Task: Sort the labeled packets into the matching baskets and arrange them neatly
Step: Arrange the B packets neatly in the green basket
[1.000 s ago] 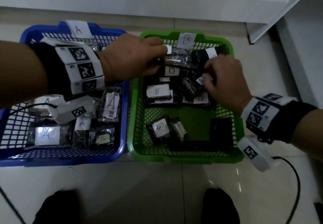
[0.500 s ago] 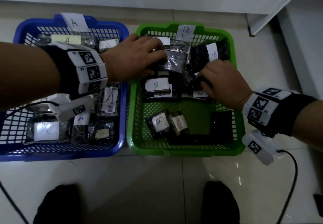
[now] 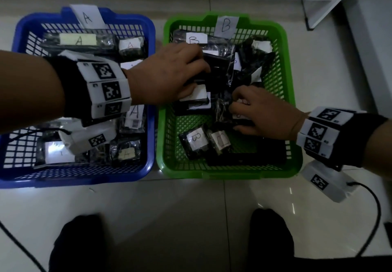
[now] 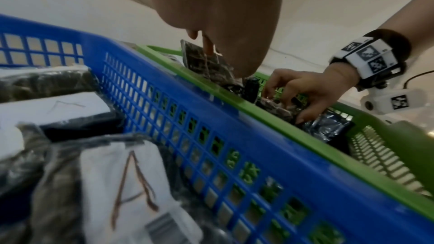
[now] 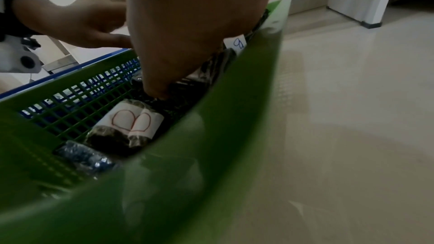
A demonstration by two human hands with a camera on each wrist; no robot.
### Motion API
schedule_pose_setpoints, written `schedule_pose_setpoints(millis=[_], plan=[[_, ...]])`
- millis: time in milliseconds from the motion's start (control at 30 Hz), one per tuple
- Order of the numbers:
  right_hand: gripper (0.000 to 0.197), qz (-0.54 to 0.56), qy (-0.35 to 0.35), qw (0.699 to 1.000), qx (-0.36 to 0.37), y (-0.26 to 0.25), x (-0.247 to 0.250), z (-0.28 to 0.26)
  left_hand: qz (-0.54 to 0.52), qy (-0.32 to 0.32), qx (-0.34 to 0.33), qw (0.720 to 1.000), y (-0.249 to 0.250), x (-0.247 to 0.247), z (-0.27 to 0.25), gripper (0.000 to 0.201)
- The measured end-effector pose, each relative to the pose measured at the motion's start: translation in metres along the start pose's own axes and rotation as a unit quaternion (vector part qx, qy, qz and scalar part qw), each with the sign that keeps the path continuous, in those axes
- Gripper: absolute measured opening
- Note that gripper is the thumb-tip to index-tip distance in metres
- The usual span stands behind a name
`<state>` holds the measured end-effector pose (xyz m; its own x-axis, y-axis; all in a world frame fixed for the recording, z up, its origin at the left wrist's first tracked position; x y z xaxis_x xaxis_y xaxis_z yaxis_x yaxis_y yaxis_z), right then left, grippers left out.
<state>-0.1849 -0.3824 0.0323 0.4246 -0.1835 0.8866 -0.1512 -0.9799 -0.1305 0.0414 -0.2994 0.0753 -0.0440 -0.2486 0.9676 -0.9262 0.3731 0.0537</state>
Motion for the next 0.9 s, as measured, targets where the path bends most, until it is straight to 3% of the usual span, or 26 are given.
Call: schedule_pose_setpoints(millis=[67, 100, 233, 300, 433, 533, 633, 833, 900], plan=[[0.042, 0.059, 0.0, 0.998, -0.018, 0.002, 0.0, -0.003, -0.067, -0.002, -0.053, 0.996, 0.016, 0.0, -0.002, 0.03], [0.044, 0.092, -0.002, 0.995, -0.028, 0.004, 0.001, -0.003, -0.105, -0.04, -0.059, 0.992, 0.026, -0.002, -0.003, 0.027], [0.031, 0.187, 0.008, 0.98, -0.067, 0.01, 0.004, -0.002, -0.133, -0.251, -0.009, 0.959, 0.058, -0.029, 0.004, 0.032], [0.032, 0.191, 0.009, 0.979, -0.072, 0.01, 0.006, -0.003, -0.146, -0.293, 0.033, 0.944, 0.064, -0.043, 0.008, 0.042], [0.041, 0.171, -0.002, 0.983, -0.07, 0.01, 0.005, -0.005, -0.092, -0.333, 0.059, 0.937, 0.071, -0.058, 0.012, 0.072], [0.044, 0.163, -0.003, 0.984, -0.076, 0.011, 0.004, -0.006, -0.141, -0.348, 0.073, 0.924, 0.073, -0.063, 0.016, 0.08], [0.045, 0.155, -0.006, 0.984, -0.084, 0.011, 0.005, -0.007, -0.184, -0.341, 0.057, 0.92, 0.077, -0.057, 0.024, 0.061], [0.044, 0.177, 0.0, 0.978, -0.113, 0.012, 0.01, -0.006, -0.336, -0.341, 0.065, 0.876, 0.068, -0.042, 0.026, 0.046], [0.041, 0.173, 0.007, 0.979, -0.108, 0.012, 0.013, -0.008, -0.361, -0.324, 0.048, 0.873, 0.068, -0.036, 0.019, 0.039]])
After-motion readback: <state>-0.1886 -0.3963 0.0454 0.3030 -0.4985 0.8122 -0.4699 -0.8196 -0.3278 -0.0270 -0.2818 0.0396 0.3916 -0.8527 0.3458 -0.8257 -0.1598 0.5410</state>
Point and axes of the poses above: each hand's wrist, its own z-axis towards the middle knuckle, its own x-axis out of the back of the hand, y = z × x, the point moved 2 cm from there along z, towards the middle knuckle, and after that the axes turned 15 degrees about -y, right-handed, at the moved point
